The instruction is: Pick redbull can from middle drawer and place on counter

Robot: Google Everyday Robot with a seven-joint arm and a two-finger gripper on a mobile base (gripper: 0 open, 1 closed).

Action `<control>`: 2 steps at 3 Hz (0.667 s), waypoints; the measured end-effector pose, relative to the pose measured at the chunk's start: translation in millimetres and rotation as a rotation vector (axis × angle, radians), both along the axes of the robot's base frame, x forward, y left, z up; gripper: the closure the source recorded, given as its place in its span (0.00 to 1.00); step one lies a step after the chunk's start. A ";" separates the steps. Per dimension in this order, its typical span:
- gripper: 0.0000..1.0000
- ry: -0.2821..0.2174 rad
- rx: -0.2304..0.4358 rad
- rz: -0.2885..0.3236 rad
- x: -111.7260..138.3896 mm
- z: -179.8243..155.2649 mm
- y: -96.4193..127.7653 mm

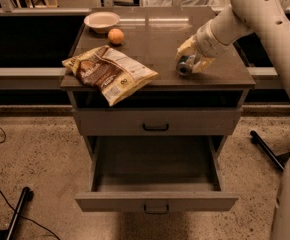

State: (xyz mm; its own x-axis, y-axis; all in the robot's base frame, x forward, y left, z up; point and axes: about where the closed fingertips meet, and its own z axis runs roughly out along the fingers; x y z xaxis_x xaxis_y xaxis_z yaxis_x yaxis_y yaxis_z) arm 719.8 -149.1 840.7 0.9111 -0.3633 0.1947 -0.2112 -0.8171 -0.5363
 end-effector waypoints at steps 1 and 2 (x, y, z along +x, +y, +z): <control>0.11 0.000 0.000 0.000 0.0 0.0 0.0; 0.00 0.000 0.000 0.000 0.0 -0.1 0.0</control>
Offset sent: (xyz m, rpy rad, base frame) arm 0.0000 0.0000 0.0000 0.0000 0.0000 0.0000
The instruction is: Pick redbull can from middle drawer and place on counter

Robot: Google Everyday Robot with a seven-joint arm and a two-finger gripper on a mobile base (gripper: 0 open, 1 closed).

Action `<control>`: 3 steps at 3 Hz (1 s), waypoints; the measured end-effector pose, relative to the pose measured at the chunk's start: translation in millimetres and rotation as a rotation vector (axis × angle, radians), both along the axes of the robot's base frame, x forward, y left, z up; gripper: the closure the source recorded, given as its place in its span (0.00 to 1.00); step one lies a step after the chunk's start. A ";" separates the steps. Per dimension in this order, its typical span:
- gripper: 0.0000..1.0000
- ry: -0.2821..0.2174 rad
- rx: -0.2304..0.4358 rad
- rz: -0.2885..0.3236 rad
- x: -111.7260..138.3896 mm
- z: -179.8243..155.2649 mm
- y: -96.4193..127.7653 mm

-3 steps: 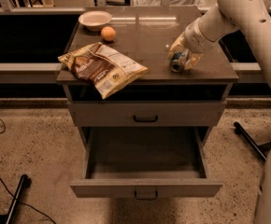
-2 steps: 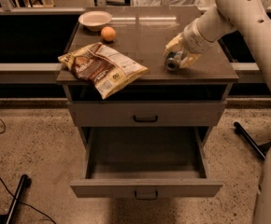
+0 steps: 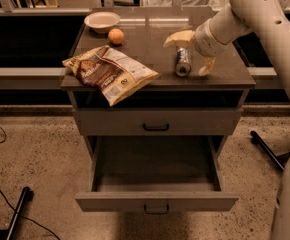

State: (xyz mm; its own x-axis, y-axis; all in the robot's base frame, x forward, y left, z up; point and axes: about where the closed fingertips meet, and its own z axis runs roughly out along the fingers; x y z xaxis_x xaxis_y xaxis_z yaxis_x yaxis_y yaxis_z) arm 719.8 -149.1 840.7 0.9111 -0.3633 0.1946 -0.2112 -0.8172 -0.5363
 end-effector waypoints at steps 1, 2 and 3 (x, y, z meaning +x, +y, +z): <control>0.00 0.000 0.000 0.000 0.0 0.1 0.0; 0.00 -0.066 -0.031 -0.012 -8.0 45.0 -9.0; 0.00 -0.183 0.003 -0.067 -24.9 115.4 -33.8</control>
Offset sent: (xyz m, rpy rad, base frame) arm -0.0244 -0.0289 0.1299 -0.0859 -0.1856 -0.0383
